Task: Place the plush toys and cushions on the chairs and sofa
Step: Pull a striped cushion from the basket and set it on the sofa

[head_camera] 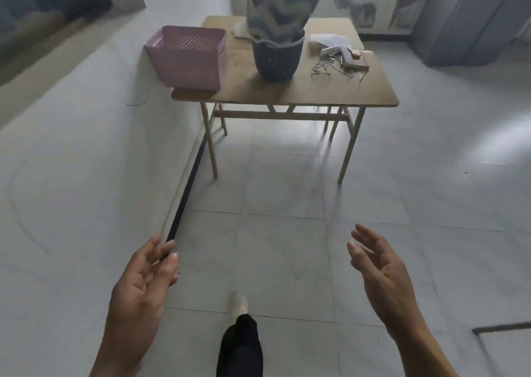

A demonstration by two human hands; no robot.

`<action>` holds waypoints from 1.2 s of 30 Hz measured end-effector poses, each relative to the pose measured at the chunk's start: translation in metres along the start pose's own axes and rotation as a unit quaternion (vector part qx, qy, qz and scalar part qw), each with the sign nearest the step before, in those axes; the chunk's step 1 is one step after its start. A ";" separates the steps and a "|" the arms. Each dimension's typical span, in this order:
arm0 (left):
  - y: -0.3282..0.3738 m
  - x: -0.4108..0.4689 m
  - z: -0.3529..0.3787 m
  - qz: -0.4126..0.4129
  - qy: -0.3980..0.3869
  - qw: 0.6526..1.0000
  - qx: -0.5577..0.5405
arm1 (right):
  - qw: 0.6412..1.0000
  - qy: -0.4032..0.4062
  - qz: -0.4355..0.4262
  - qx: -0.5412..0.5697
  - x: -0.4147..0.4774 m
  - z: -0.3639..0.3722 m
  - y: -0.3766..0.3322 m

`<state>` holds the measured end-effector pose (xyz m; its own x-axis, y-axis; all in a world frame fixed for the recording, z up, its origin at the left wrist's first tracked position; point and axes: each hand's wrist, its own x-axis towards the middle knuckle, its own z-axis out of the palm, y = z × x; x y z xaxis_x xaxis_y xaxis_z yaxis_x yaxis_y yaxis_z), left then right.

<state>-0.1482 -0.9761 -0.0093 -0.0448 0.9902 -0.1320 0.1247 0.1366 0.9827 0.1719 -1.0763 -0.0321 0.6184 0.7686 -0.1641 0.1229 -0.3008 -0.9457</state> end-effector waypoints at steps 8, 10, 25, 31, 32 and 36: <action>0.012 0.250 0.070 -0.028 -0.013 0.999 0.020 | 0.999 -0.018 0.003 -0.036 0.231 0.107 -0.059; 0.046 0.312 0.085 -0.015 -0.023 0.999 0.041 | 0.999 -0.015 -0.018 -0.038 0.284 0.123 -0.094; 0.119 0.656 0.271 -0.026 -0.054 0.997 0.058 | 1.000 0.009 -0.007 0.008 0.651 0.203 -0.155; 0.180 0.769 0.347 0.010 -0.080 0.993 0.089 | 0.996 0.061 -0.064 0.013 0.801 0.216 -0.225; 0.190 0.787 0.358 0.023 -0.094 0.991 0.097 | 0.994 0.070 -0.085 0.001 0.822 0.218 -0.238; 0.209 0.866 0.402 0.096 -0.159 0.969 0.163 | 0.987 0.043 -0.142 -0.054 0.884 0.228 -0.267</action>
<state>0.2376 -0.0785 0.0291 0.3109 0.9498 -0.0338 0.4093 -0.1017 0.9067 0.5089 -0.1882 0.0116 0.6101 0.7813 0.1320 0.3800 -0.1424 -0.9140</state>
